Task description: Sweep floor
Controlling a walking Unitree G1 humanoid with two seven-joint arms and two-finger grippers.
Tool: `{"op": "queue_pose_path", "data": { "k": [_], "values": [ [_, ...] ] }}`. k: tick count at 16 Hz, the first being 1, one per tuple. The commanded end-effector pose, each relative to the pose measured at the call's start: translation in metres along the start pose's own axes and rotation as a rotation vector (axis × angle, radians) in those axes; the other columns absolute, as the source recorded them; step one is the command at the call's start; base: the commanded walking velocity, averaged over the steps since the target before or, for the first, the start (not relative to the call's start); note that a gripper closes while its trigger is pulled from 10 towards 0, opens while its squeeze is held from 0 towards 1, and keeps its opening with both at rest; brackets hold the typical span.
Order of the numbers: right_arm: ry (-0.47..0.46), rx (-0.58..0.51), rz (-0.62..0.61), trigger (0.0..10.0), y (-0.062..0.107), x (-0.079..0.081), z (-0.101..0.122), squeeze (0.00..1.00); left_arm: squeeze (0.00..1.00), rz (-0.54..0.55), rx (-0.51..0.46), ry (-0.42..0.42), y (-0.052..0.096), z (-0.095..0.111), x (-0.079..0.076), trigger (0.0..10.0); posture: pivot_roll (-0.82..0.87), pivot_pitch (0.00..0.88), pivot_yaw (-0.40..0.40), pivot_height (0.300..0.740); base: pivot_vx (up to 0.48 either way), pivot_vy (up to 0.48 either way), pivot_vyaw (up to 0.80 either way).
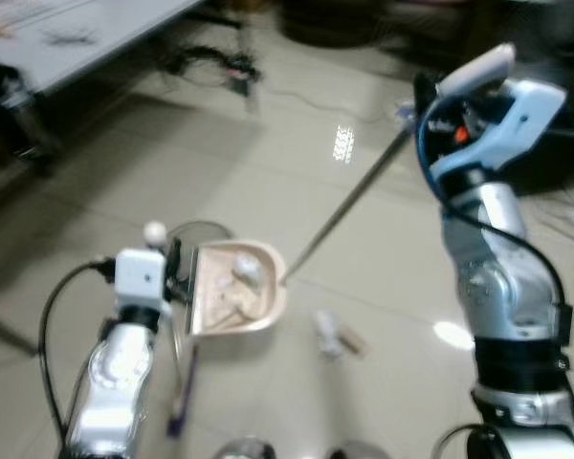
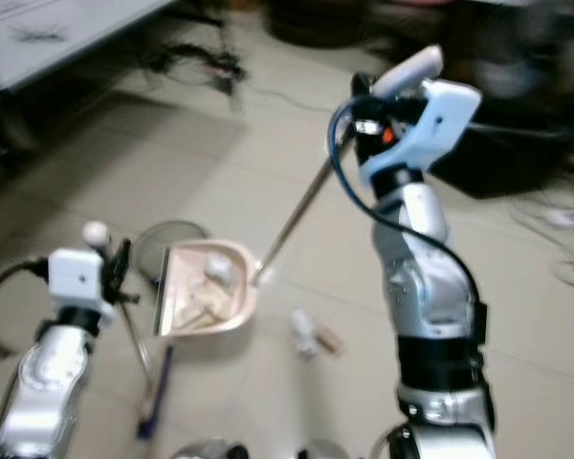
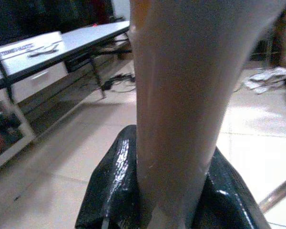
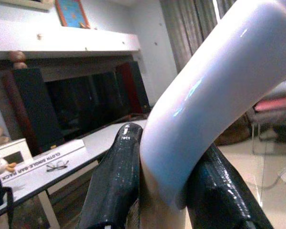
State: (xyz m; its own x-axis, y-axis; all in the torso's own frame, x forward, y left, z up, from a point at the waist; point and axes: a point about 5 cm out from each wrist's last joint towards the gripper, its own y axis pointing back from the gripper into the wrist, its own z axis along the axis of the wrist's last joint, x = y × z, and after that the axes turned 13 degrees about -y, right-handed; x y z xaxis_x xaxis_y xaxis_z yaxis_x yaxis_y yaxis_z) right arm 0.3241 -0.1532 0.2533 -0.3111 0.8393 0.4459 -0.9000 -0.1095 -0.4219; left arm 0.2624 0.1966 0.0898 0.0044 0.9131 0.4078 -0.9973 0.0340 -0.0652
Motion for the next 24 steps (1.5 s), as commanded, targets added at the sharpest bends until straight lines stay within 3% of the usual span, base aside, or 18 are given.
{"op": "queue_pose_path", "data": {
  "k": [1,8,19,24],
  "values": [
    [-0.016,-0.069,0.055,10.0,-0.005,0.014,0.017,0.0,0.0,0.026,-0.032,-0.025,-0.002,0.009,0.008,10.0,0.02,0.052,0.031,0.74,0.435,0.0,0.8],
    [-0.05,-0.129,-0.045,10.0,-0.003,-0.001,0.026,0.0,0.0,0.013,-0.03,-0.025,-0.003,0.01,0.007,10.0,0.02,0.05,0.04,0.74,0.437,0.0,0.23],
    [0.01,-0.173,-0.071,10.0,-0.007,0.001,0.023,0.0,0.0,0.018,-0.011,0.0,-0.004,0.007,0.006,10.0,0.02,0.051,0.045,0.74,0.439,0.0,0.0],
    [0.016,-0.18,-0.072,10.0,-0.008,0.0,0.02,0.0,0.0,0.023,0.003,0.022,-0.004,0.005,0.007,10.0,0.02,0.051,0.045,0.74,0.0,0.0,0.0]
  ]
}}
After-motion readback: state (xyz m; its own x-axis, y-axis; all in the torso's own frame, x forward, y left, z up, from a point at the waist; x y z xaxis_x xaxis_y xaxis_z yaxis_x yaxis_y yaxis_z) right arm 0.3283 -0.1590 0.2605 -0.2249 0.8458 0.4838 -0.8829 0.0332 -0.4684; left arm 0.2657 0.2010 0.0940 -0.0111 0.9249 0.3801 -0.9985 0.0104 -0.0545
